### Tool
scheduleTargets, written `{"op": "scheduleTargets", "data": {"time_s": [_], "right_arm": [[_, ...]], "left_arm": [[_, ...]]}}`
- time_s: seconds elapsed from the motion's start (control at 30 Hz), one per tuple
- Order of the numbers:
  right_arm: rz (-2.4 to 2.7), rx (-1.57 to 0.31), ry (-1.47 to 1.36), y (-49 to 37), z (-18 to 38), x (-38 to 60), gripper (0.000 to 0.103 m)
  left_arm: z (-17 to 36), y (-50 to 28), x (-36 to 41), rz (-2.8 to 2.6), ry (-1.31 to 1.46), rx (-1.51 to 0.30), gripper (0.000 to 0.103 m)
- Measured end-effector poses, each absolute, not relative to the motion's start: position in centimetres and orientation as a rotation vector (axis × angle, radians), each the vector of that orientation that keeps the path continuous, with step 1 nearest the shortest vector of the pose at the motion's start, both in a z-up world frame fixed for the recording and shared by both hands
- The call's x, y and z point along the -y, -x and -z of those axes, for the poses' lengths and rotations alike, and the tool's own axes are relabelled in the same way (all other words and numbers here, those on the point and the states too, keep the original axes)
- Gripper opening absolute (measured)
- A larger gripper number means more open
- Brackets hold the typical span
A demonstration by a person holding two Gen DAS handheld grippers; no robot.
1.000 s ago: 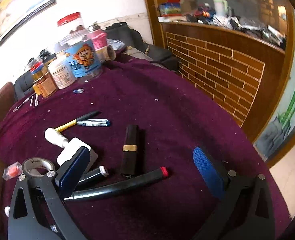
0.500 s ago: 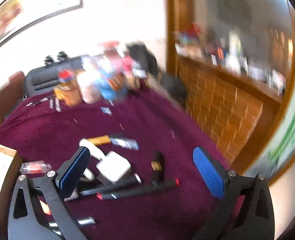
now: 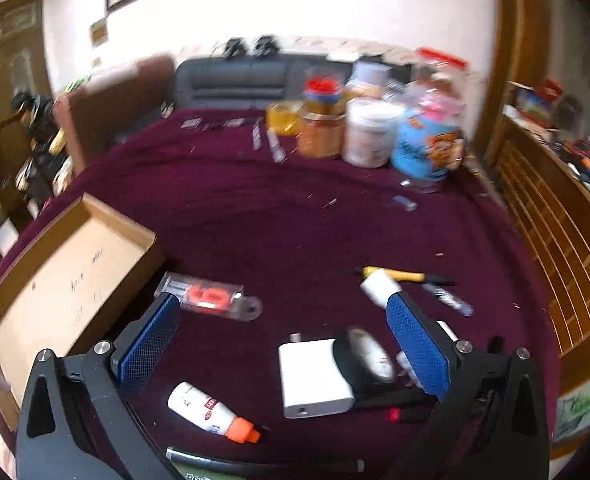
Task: Organize rigid objects
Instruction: 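Carry the white marker with the left gripper over the cardboard box, then grasp the red candle package with the right gripper while the left holds the marker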
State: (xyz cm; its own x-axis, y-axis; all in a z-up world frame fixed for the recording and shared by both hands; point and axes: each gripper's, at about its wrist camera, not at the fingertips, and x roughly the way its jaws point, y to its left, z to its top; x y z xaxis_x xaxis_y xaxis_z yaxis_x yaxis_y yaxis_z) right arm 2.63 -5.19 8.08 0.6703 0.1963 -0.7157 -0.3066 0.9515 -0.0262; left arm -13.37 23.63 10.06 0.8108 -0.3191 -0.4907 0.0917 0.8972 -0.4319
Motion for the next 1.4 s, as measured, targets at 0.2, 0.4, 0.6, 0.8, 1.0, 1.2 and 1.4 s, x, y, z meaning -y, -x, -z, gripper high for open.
{"op": "scheduleTargets", "data": {"time_s": [0.2,0.4,0.6,0.8,1.0,1.2,1.4], "right_arm": [[-0.453,-0.857,0.290,-4.0,-5.4,1.2,0.103],[-0.568,-0.929,0.362,-7.4,-2.9,-1.5,0.100],[-0.676,-1.079,0.301,-9.1,-0.1,-2.6,0.075],[-0.687,-1.105,0.353,-7.1,-0.5,-3.8,0.071],[-0.614,-1.029,0.418,-7.4,-0.3,-5.2,0.080],[-0.608,-1.101,0.334,-8.4,0.1,-4.9,0.072],[-0.570,-1.274,0.111,-6.7,-1.0,-2.4,0.046]], "left_arm": [[-8.3,12.5,-23.7,0.253,0.436,-0.636,0.011],[-8.3,12.7,-23.9,0.258,0.439,-0.644,0.011],[-8.2,12.0,-24.9,0.258,0.475,-0.666,0.011],[-7.5,11.1,-24.9,0.276,0.497,-0.690,0.011],[-8.1,11.7,-24.4,0.271,0.486,-0.688,0.011],[-8.7,12.8,-24.3,0.264,0.481,-0.677,0.011],[-8.7,13.2,-24.5,0.268,0.494,-0.671,0.011]]}}
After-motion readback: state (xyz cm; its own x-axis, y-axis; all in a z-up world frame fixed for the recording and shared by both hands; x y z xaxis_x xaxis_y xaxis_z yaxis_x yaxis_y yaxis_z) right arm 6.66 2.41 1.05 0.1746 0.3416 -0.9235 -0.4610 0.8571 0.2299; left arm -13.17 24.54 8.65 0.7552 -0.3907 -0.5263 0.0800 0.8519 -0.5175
